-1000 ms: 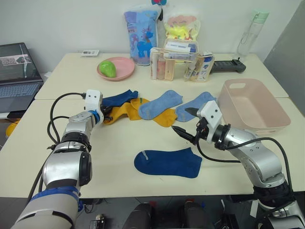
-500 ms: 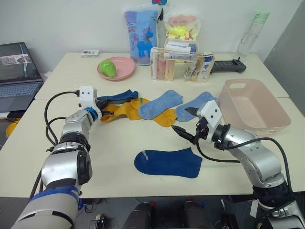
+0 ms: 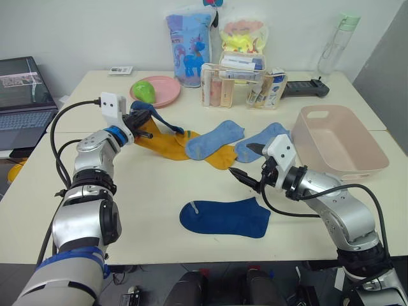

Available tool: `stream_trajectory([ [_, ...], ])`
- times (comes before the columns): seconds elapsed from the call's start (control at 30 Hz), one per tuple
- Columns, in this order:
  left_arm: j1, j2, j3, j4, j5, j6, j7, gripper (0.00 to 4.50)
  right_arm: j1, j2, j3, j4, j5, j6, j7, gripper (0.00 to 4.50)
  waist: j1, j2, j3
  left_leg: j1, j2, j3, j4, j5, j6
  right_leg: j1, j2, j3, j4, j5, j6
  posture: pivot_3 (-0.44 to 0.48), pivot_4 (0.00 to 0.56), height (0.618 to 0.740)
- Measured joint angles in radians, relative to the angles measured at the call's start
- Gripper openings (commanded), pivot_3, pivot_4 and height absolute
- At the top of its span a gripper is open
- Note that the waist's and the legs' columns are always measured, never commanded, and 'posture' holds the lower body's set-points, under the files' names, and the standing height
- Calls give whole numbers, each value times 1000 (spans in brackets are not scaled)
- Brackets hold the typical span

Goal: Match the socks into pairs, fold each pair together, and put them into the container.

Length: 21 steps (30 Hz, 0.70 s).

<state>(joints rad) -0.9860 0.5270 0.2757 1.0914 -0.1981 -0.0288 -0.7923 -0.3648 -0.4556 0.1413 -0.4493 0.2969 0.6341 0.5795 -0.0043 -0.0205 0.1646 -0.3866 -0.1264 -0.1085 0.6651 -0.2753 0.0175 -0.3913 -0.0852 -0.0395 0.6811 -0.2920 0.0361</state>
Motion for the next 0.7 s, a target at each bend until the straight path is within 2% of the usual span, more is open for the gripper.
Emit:
stream_trajectory([
  [0.17, 58, 3, -28, -61, 9, 0, -5, 18, 0, 6, 1, 0, 0, -4, 1, 4500, 0, 0, 0, 0, 0, 0, 0, 0, 0, 0, 0, 0, 0, 0, 0, 0, 150, 740],
  [0.23, 118, 4, -51, -160, 11, 2, -38, 18, 0, 7, 3, 0, -1, -8, 2, 4500, -1, 0, 0, 0, 0, 0, 0, 0, 0, 0, 0, 0, 0, 0, 0, 0, 150, 740],
  [0.4, 368, -11, -143, -589, -61, 96, -204, 18, 0, 7, 8, 2, -1, -14, 4, 4500, -4, 0, 0, 0, 0, 0, 0, 0, 0, 0, 0, 1, 0, 0, 0, 0, 150, 740],
  [0.5, 462, 11, -220, -739, -40, 106, -247, 18, 0, 7, 9, 3, -1, -16, 5, 4500, -2, 0, 0, 1, 0, 0, 0, 0, 0, 1, 0, 1, 0, 0, 0, 0, 150, 740],
  [0.7, 549, 39, -322, -760, 67, 45, -241, 18, 0, 7, 11, 6, -3, -24, 8, 4500, 2, 0, 0, 2, 0, 0, -1, 0, 0, 2, 0, 1, -1, 0, 0, 0, 150, 740],
])
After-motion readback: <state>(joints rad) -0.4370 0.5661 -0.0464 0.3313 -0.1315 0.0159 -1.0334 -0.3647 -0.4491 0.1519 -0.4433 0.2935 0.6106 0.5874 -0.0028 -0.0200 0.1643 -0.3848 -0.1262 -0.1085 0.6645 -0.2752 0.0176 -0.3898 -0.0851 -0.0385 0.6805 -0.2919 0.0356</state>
